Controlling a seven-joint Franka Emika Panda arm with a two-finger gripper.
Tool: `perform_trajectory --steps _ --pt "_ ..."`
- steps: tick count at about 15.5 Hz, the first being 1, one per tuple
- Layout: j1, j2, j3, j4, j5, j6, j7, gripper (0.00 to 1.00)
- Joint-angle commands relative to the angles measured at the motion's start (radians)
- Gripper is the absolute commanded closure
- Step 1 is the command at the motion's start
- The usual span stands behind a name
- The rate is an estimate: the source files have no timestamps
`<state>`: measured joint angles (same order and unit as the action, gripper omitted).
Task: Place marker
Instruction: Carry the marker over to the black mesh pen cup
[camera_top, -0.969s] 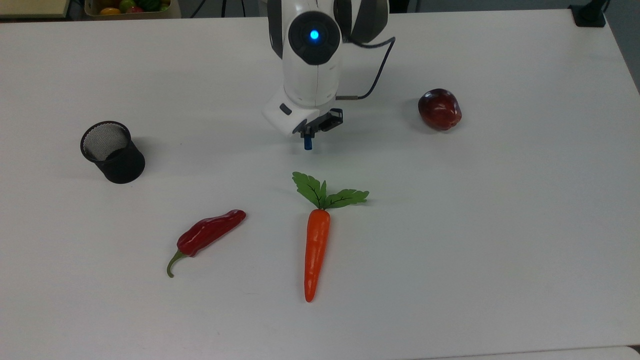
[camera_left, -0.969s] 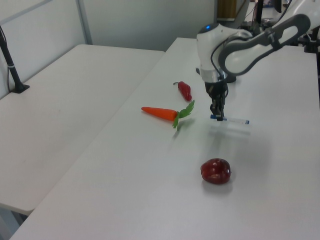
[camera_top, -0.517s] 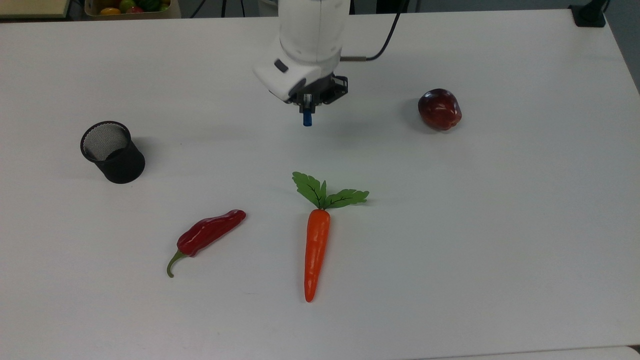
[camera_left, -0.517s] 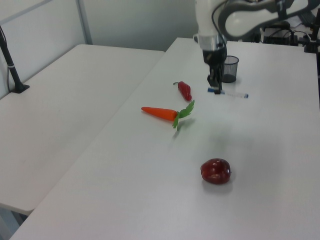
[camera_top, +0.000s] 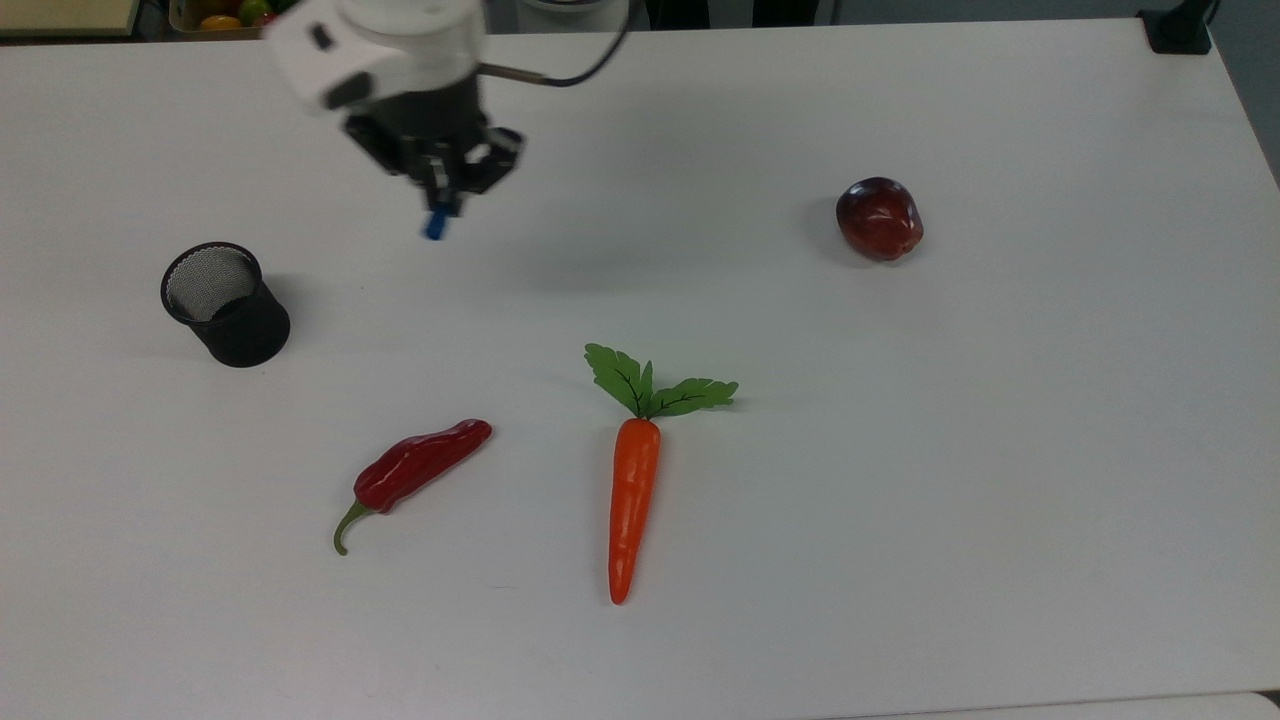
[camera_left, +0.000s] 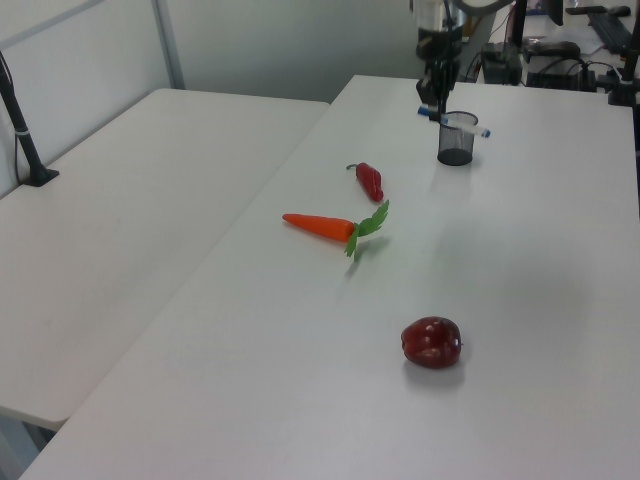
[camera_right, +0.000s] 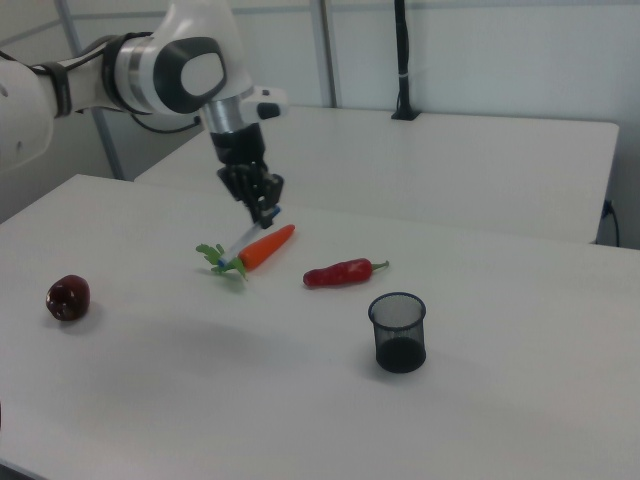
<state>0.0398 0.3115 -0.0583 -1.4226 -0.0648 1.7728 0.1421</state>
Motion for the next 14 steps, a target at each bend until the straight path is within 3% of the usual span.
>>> perform_trajectory --steps 1,6,9,14 --pt "-0.036 -0.019 -0.064 -0.021 -0.053 0.135 -0.007 0.90" --pt "-0.158 -0.009 -0.066 -0.073 -0.093 0.397 -0.006 0.90" --pt "-0.191 -0.005 -0.067 -0.142 -0.095 0.584 0.002 0.89" --pt "-0.222 0.018 -0.067 -0.229 -0.116 0.765 0.007 0.89"
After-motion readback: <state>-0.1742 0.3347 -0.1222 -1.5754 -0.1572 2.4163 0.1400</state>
